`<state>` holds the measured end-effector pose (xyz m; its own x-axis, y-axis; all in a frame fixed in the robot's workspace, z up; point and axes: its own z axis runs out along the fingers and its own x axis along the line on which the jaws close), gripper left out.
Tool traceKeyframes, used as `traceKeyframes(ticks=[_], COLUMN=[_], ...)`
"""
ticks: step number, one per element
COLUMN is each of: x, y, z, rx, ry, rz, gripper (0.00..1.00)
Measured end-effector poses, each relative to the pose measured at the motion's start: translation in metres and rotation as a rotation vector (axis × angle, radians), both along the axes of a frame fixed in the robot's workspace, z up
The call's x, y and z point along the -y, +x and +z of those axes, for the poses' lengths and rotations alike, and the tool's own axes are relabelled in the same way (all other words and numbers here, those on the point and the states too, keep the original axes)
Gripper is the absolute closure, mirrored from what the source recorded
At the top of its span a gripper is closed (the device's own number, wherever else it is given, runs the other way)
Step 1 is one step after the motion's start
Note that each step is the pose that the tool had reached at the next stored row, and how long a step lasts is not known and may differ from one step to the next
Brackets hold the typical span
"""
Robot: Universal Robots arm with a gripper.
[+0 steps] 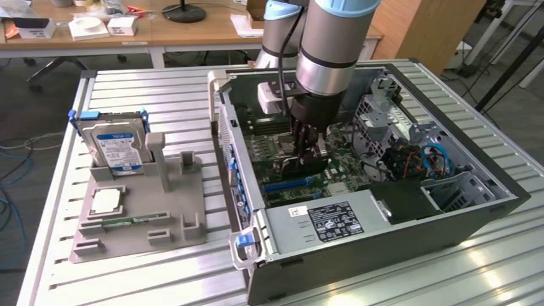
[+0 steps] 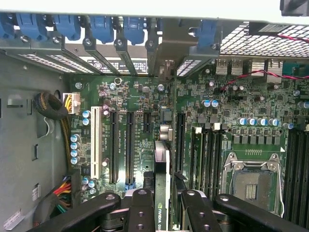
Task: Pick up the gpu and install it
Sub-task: 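Insert the gpu into the slot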
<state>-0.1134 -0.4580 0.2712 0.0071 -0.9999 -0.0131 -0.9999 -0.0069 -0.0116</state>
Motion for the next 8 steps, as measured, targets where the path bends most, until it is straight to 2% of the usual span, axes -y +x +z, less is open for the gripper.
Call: traceKeyframes(ticks=[8], x=[0.0], y=[0.0002], z=[0.0], rx=[-0.0032], ry=[0.0], rz=[0.0], gripper=[0.73])
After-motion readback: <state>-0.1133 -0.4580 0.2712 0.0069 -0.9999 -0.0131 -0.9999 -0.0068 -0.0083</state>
